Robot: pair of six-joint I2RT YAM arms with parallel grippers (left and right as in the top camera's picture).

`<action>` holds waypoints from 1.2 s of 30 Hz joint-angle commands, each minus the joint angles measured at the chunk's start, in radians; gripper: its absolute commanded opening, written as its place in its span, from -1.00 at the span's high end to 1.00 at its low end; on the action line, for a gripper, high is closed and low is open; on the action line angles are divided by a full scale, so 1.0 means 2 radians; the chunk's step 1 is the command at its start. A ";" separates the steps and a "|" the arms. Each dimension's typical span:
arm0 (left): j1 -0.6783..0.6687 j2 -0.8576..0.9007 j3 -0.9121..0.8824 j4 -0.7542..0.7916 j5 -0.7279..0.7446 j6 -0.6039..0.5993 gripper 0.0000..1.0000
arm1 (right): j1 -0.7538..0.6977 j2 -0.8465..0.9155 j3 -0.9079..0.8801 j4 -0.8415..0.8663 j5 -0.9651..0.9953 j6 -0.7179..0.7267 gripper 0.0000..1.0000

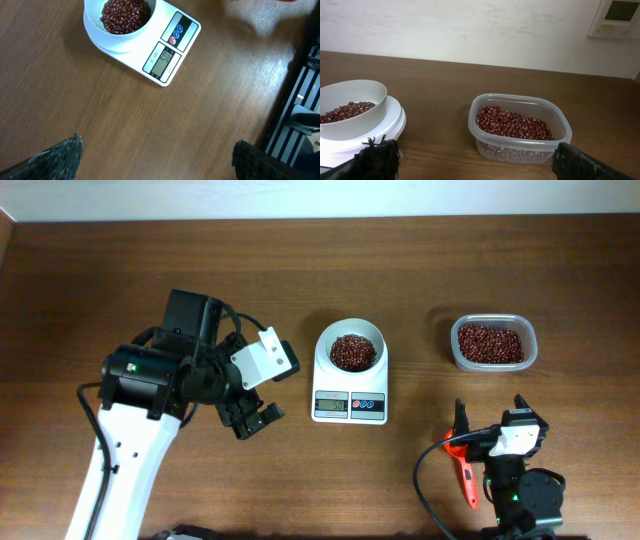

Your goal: Scoop and weigh 50g on scale

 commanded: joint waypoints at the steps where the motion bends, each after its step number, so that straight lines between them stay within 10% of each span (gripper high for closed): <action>1: 0.002 -0.008 -0.001 0.000 0.002 0.004 -0.98 | -0.004 -0.006 -0.007 0.003 -0.003 0.002 -0.97; 36: 0.002 -0.008 -0.001 -0.064 0.002 0.004 -0.98 | -0.004 -0.006 -0.007 0.003 -0.003 0.002 -0.98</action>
